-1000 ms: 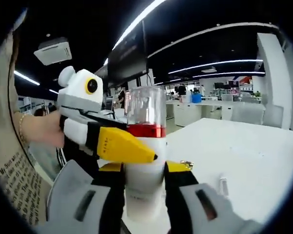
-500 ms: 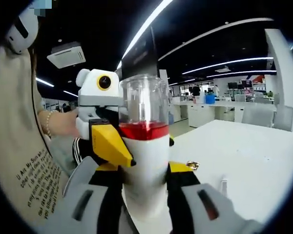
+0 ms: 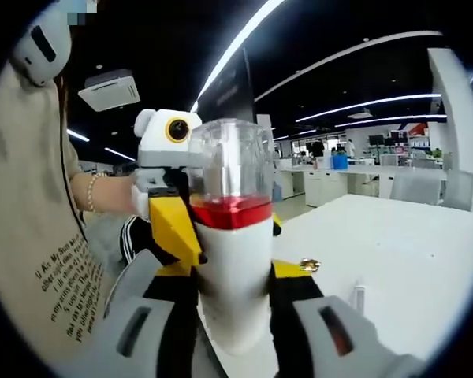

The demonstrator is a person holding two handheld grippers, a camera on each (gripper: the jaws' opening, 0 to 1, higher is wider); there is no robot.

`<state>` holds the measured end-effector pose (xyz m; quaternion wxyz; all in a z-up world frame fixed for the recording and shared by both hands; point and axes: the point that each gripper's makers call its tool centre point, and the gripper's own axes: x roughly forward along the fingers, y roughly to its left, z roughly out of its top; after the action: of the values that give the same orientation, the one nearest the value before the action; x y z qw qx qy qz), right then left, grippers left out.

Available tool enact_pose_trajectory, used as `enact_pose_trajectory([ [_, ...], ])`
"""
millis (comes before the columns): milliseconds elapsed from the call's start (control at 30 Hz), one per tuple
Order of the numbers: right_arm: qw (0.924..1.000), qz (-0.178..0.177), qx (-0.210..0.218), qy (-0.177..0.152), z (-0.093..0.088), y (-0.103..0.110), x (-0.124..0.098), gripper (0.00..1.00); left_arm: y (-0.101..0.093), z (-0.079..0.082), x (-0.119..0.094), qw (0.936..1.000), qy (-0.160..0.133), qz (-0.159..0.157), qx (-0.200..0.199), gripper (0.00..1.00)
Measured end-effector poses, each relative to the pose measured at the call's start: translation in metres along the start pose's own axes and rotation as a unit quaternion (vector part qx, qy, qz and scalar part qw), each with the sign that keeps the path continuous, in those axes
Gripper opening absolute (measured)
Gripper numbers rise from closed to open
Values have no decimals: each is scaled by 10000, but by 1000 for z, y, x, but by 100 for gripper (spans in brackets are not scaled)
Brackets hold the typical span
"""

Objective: Arrange the skincare products in the storage area until every visible bottle or jar stands upright without overlapping.

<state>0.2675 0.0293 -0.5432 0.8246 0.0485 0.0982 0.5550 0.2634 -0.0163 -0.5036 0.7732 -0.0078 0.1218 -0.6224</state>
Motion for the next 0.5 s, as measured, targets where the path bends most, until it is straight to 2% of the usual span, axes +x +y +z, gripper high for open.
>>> enact_pose_trajectory([
  [100, 9998, -20, 160, -118, -3, -3, -2, 36, -1, 0, 3, 10000, 9, -39, 64, 24],
  [267, 9998, -115, 90, -160, -1, -4, -3, 35, 1, 1, 5, 10000, -49, -73, -4, 24],
  [300, 9996, -226, -171, -41, -1, -7, -4, 35, 2, 1, 7, 9999, -50, -89, -5, 24],
  [500, 9967, -517, -596, 214, -6, -19, -4, 34, 12, -2, 11, 9999, -4, -132, 8, 24],
])
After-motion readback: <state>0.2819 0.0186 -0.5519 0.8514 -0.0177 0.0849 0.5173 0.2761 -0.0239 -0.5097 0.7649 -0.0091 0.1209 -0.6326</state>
